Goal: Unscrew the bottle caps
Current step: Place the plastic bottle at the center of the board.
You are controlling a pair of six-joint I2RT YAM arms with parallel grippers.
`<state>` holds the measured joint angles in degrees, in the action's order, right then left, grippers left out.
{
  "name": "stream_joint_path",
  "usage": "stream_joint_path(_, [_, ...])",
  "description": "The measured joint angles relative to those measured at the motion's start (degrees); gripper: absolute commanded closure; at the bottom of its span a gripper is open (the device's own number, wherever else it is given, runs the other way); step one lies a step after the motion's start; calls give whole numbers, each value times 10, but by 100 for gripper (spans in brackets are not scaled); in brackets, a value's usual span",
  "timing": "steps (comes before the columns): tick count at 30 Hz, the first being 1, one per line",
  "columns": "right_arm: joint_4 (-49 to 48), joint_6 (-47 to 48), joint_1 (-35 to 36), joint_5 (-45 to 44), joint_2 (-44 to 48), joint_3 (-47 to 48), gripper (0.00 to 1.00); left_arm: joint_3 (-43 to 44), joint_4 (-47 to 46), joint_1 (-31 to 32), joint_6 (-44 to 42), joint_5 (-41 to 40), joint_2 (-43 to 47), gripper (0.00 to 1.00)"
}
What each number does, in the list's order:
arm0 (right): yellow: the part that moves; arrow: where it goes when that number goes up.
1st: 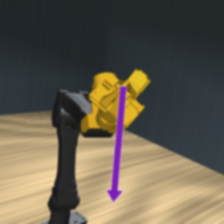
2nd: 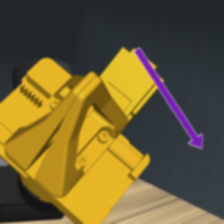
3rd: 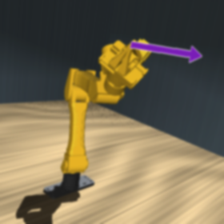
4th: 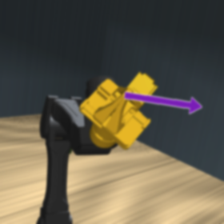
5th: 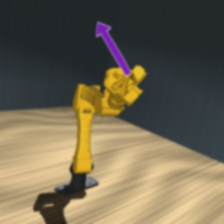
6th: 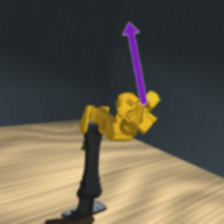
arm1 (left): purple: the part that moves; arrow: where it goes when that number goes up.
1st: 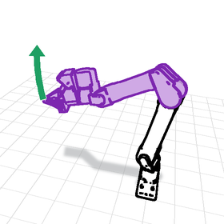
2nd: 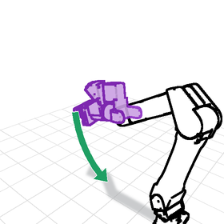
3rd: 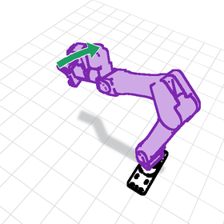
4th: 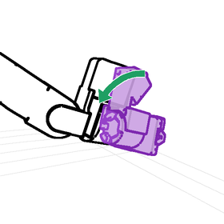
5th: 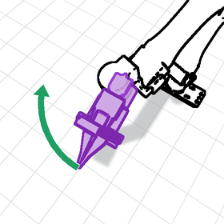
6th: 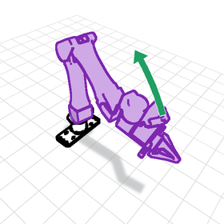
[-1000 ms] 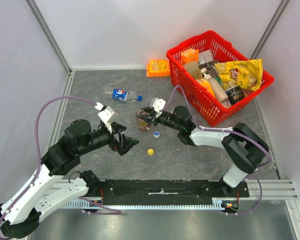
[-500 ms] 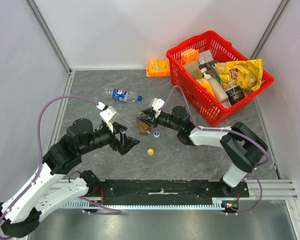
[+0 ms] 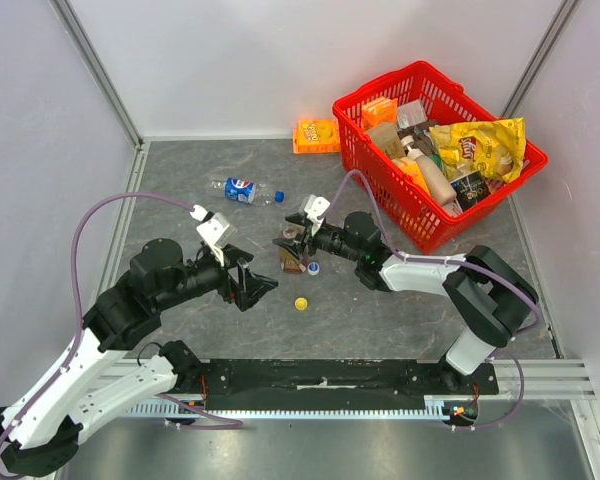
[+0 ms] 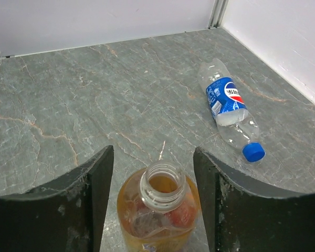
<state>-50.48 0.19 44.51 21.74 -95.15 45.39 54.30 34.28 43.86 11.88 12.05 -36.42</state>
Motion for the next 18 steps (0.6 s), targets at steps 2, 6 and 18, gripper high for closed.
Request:
stream_joint_path(2, [7, 0, 0, -1, 6, 0, 27, 0, 0, 0, 0, 0, 1, 8])
stream_joint_path(6, [10, -7, 0, -2, 25, 0, 21, 0, 1, 0, 0, -2, 1, 8])
stream_joint_path(18, [28, -49, 0, -2, 111, 0, 2, 0, 4, 0, -20, -15, 2, 8])
